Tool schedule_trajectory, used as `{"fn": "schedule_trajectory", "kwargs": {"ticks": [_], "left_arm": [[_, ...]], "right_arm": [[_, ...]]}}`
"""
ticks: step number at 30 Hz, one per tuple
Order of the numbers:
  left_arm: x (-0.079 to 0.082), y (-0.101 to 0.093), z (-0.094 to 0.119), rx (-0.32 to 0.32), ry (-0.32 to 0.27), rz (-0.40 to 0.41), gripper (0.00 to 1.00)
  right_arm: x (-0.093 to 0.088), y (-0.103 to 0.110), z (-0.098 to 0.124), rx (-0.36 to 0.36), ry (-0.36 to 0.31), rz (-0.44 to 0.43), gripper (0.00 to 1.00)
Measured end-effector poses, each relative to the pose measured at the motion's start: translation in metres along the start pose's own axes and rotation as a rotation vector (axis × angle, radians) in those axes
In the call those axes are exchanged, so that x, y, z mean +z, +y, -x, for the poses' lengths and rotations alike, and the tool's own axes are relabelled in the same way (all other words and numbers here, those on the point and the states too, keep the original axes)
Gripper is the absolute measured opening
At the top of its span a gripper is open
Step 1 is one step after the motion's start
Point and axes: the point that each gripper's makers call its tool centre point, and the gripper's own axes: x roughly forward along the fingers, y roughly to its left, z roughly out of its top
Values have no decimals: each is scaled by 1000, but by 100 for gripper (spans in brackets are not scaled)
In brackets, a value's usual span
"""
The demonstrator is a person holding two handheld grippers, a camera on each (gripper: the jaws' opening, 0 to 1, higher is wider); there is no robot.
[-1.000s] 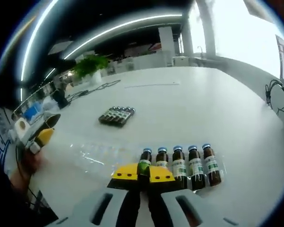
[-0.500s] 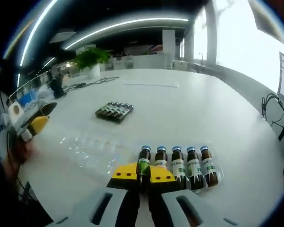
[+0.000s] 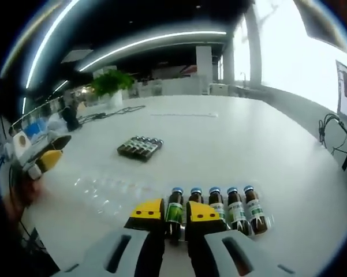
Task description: Grip medicine bottles put into box
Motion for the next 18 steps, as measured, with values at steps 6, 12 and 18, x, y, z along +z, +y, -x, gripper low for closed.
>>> {"fn": "schedule_trajectory", "kwargs": {"ticks": [6, 12, 18], "left_arm": [[-4, 3, 0, 24, 22, -15, 37], [-7, 10, -1, 63, 44, -16, 37], [-4, 17, 1, 127, 45, -55, 37]], "right_arm": [[1, -3, -3, 21, -28, 7, 11], [8, -2, -5, 58, -81, 20, 11], [7, 2, -8, 101, -87, 32, 11]]}}
